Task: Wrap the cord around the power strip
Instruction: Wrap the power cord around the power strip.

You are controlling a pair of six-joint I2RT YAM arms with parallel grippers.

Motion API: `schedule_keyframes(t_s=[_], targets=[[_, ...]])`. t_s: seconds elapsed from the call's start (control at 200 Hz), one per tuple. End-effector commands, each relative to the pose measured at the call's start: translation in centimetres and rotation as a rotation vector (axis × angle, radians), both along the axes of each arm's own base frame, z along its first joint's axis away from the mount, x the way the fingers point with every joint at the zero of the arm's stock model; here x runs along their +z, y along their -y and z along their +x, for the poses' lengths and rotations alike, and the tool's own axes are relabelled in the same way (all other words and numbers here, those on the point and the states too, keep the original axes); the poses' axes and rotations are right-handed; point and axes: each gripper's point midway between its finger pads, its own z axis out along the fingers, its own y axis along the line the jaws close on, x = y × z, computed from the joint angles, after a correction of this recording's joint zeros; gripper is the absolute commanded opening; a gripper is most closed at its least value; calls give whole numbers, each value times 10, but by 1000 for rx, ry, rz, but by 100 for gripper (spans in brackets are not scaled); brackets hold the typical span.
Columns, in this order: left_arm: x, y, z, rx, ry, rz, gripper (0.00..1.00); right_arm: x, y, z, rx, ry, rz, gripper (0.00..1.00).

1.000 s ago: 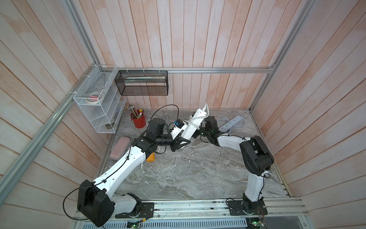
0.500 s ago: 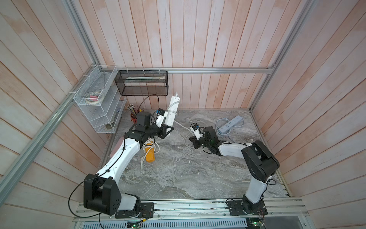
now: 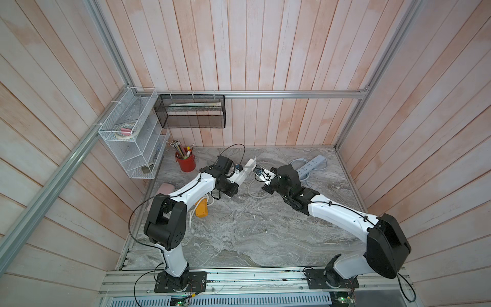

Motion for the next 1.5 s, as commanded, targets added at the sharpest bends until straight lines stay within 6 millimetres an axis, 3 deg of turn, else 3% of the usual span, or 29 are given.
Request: schedule_keyframes(t_s=[0.0,0.14,0.3,0.385,0.475,0.63,0.71,0.82,0.99,1.185,1.365,1.495], targets=[[16,28,-37,-208,-22,-30,0,53,-1,17,33,140,-9,0],[36,66,-83,-389,-51,-160,0,60,18,51,26,101,-29,0],[58,84,-132,-555,-80,-312,0,65,27,68,123,33,15,0],[75,93,-152,-636,-71,-395,0,55,25,70,242,-79,85,0],[106,101,-159,-674,-9,-492,0,38,26,79,288,-178,177,4],[177,104,-156,-679,168,-681,0,24,29,74,316,-202,386,26],[195,102,-150,-660,231,-694,0,16,27,68,331,-239,470,34],[199,98,-132,-609,281,-667,0,10,25,62,334,-274,597,44],[205,97,-114,-537,349,-644,0,-1,23,62,304,-278,722,46],[227,93,-104,-494,435,-642,0,-13,15,86,202,-254,859,48],[231,88,-97,-449,463,-630,0,-19,13,115,89,-263,1036,47],[236,88,-92,-429,482,-634,0,-24,-1,128,42,-268,1081,47]])
